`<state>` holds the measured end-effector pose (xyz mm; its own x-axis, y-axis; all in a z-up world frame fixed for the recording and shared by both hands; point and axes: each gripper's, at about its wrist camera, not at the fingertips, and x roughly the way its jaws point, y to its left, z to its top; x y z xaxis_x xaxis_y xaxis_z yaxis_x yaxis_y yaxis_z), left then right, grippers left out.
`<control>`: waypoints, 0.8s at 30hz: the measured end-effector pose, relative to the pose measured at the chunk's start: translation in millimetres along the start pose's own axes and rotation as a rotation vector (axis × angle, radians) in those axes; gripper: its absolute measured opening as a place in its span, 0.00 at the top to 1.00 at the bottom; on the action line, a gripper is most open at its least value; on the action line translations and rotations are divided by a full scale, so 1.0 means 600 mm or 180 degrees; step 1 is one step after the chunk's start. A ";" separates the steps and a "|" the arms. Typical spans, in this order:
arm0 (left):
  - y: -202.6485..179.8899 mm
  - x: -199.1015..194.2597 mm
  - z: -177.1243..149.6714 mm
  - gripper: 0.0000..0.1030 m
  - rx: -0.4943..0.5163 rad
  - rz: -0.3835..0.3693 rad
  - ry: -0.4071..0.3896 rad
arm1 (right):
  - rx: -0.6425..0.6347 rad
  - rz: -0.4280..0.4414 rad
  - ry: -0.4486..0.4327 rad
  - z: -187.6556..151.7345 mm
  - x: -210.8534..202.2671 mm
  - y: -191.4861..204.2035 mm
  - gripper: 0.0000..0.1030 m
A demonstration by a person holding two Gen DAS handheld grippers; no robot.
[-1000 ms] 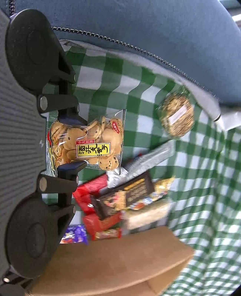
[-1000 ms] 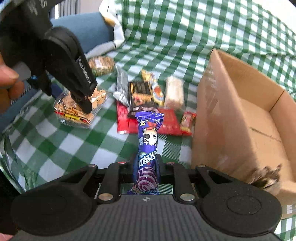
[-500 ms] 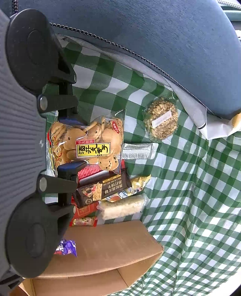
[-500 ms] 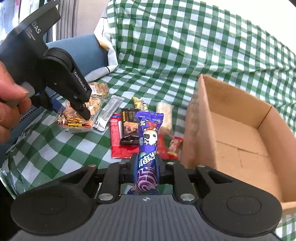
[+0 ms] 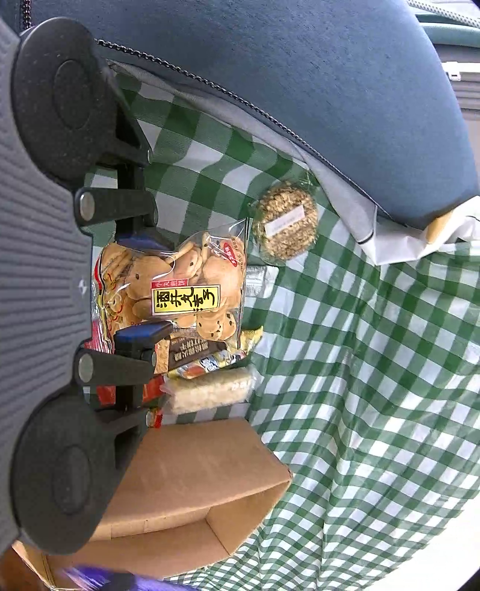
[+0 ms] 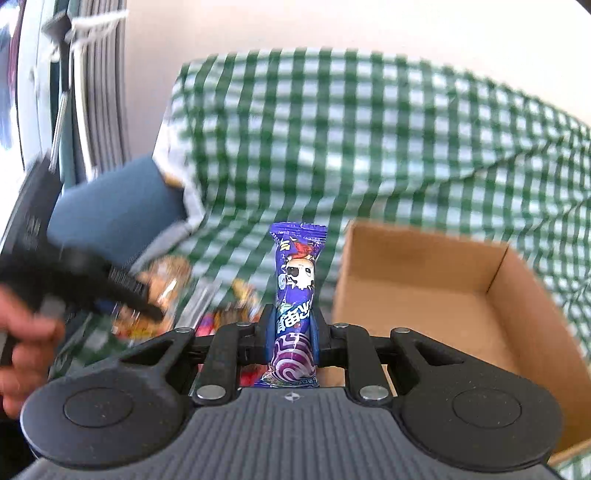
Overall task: Organize snacks
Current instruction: 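Lift the purple candy bar with the right tool while the left tool lifts the cookie bag, then drop the purple candy bar into the box with the right tool while the left tool drops the cookie bag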
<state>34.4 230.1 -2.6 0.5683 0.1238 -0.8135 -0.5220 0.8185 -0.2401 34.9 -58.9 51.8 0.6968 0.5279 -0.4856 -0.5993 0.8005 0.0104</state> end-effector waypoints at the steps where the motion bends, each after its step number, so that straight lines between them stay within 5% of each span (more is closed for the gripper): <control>1: -0.003 0.000 0.000 0.58 0.0013 -0.0009 -0.0008 | -0.0024 -0.0030 -0.0061 0.008 -0.002 -0.012 0.81; 7: -0.027 -0.001 -0.004 0.58 0.0149 -0.0069 -0.0073 | 0.0029 -0.0370 -0.0176 0.038 0.005 -0.113 0.81; 13: -0.072 -0.002 -0.013 0.58 0.0358 -0.0113 -0.0235 | 0.0312 -0.0836 -0.0074 0.000 0.010 -0.204 0.81; 24: -0.171 -0.033 -0.027 0.57 0.0731 -0.0424 -0.0698 | 0.0024 -0.1233 -0.0072 -0.037 -0.014 -0.251 0.81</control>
<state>66.5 134.3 29.3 0.7581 0.1047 -0.6437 -0.2913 0.9375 -0.1906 110.8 -190.3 35.1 0.8795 0.1922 -0.4354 -0.2872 0.9438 -0.1635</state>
